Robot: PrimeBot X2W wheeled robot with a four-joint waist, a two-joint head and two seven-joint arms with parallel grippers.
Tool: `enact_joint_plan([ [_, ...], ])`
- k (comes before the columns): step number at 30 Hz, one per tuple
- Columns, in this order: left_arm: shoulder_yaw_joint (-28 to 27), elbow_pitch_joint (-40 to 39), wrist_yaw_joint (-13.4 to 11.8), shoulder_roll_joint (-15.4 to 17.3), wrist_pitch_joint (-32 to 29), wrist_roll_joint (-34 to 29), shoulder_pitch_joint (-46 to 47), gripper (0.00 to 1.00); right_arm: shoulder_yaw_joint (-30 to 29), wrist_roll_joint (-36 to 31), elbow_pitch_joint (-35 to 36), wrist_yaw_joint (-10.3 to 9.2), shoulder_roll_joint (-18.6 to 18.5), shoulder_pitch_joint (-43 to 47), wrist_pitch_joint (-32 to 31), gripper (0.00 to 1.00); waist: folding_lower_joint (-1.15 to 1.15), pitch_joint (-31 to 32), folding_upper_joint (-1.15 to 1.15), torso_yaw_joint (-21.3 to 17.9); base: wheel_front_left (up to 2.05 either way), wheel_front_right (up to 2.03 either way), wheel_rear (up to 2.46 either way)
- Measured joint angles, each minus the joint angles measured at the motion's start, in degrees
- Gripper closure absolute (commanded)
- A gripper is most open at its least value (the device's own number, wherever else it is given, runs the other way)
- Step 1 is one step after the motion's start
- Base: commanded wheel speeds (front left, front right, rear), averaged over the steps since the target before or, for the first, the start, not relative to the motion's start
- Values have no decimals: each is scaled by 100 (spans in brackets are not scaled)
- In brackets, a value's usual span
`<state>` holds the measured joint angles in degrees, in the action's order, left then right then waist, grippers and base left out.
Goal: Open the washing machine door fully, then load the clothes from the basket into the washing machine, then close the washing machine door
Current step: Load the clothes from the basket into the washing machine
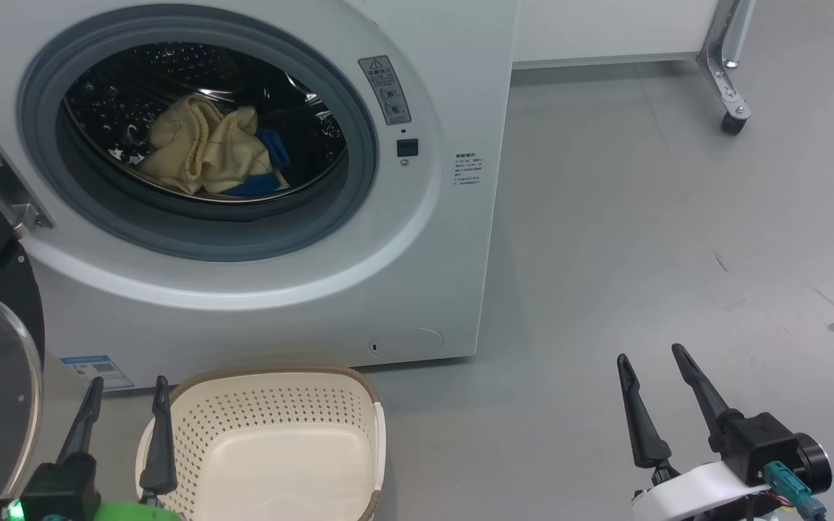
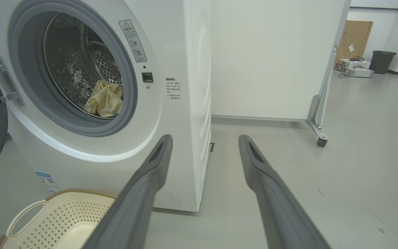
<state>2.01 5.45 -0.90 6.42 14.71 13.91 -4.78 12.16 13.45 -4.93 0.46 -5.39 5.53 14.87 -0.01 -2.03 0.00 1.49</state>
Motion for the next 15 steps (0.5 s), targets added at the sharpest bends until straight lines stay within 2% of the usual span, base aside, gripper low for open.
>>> enact_joint_plan([
  [15,25,-288,-1,3,0,-63,-287,0,-45,-1,174,-3,2,237,0,0,0,126,0,-27,0,0,0],
])
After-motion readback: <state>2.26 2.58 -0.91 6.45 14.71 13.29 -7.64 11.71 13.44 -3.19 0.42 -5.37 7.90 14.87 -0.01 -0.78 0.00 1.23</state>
